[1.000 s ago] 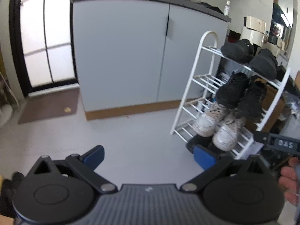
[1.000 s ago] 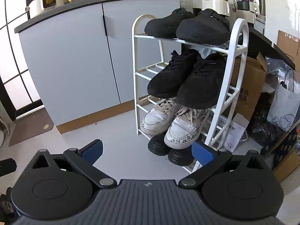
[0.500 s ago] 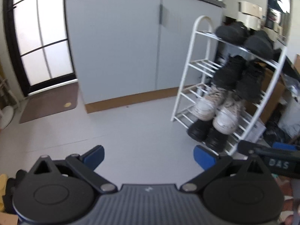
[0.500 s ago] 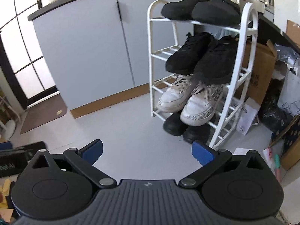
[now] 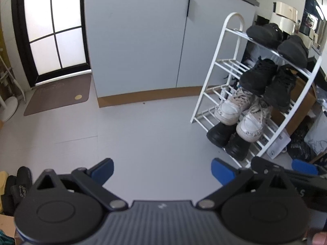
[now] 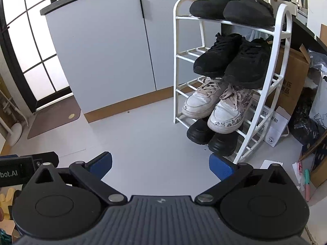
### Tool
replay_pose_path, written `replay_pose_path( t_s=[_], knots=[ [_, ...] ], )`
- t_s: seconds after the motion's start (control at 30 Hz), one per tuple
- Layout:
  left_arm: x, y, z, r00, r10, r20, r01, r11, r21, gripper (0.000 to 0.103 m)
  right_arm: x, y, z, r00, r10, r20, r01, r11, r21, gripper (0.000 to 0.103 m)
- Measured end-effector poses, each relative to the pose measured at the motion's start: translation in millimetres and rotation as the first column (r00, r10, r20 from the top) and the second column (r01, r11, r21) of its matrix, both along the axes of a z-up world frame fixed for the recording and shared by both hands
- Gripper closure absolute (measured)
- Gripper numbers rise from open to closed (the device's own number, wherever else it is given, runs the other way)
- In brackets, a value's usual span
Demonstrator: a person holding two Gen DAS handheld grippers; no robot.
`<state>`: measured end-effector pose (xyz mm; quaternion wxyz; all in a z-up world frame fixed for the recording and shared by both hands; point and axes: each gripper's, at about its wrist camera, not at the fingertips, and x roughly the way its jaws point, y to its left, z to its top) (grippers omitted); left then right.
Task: Organize scattered shoes
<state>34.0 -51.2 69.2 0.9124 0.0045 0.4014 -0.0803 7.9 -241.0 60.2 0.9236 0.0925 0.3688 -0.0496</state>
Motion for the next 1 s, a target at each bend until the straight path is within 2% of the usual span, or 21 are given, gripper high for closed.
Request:
replay_pose_path(
  t_s=[0.27, 0.63, 1.0],
  knots=[
    [-2.4, 3.7, 0.0, 1.000, -0.012, -0.008, 0.012, 1.000, -0.025, 0.000, -1.8, 4.4, -1.1, 1.000, 0.018, 0.005, -0.018, 1.000, -0.016, 0.000],
    [-1.9, 6.9, 0.3, 1.000, 0.003, -0.005, -0.003, 0.999, -0.032, 0.000, -0.2, 7.8, 0.4, 1.000, 0.023, -0.002, -0.023, 1.000, -0.014, 0.000],
    [-4.5, 2.3, 2.0, 1.000, -0.021, 0.014, 0.022, 1.000, -0.021, 0.000, -0.8, 5.7, -0.2, 1.000, 0.018, 0.001, -0.018, 1.000, -0.016, 0.000]
  ],
)
